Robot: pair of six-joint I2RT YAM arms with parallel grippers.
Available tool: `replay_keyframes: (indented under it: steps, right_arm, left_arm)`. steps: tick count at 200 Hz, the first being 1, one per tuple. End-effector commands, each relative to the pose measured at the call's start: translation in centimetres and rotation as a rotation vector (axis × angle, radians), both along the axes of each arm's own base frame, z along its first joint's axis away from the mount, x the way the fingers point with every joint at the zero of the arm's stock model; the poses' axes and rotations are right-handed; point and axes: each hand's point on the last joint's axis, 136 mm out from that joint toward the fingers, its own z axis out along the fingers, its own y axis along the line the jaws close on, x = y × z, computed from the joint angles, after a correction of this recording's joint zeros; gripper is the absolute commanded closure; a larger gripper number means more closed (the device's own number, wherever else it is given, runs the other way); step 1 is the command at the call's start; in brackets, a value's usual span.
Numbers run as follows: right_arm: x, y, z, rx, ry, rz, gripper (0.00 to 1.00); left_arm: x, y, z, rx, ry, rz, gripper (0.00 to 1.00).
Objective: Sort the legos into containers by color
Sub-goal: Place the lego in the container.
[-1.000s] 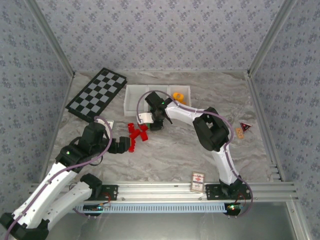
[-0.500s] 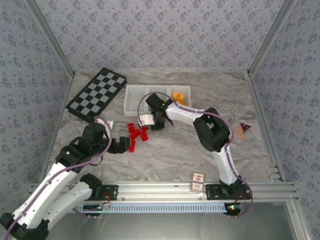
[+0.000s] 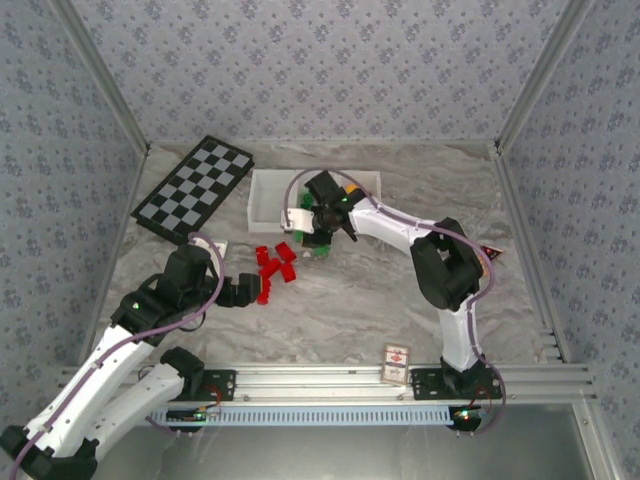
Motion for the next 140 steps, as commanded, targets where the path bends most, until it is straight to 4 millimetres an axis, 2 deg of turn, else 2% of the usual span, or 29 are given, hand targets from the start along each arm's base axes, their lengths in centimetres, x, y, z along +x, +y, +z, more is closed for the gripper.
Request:
replay_keyframes:
  steps: [1, 32, 76, 89, 140]
  right_arm:
    - [2.7, 0.7, 3.6, 0.128, -0.003, -0.126, 0.79]
    - [6.2, 0.0, 3.4, 0.087, 0.002, -0.269, 0.79]
    - [9.4, 0.1, 2.2, 0.037, 0.011, -0.41, 0.76]
    - [9.4, -0.3, 1.2, -0.006, 0.039, -0.432, 0.76]
    - [11.5, -2.1, 0.0, -0.107, -0.024, -0.544, 0.73]
  left_arm:
    - [-0.1, -0.2, 0.3, -0.012, -0.014, -0.008, 0.0]
    - [-0.1, -0.2, 0.3, -0.014, -0.012, -0.009, 0.0]
    - [-0.1, -0.3, 0.3, -0.015, -0.011, -0.012, 0.0]
    - [-0.2, -0.2, 0.2, -0.013, -0.009, -0.012, 0.0]
    - [-0.2, -0.3, 0.2, -0.014, -0.009, -0.013, 0.0]
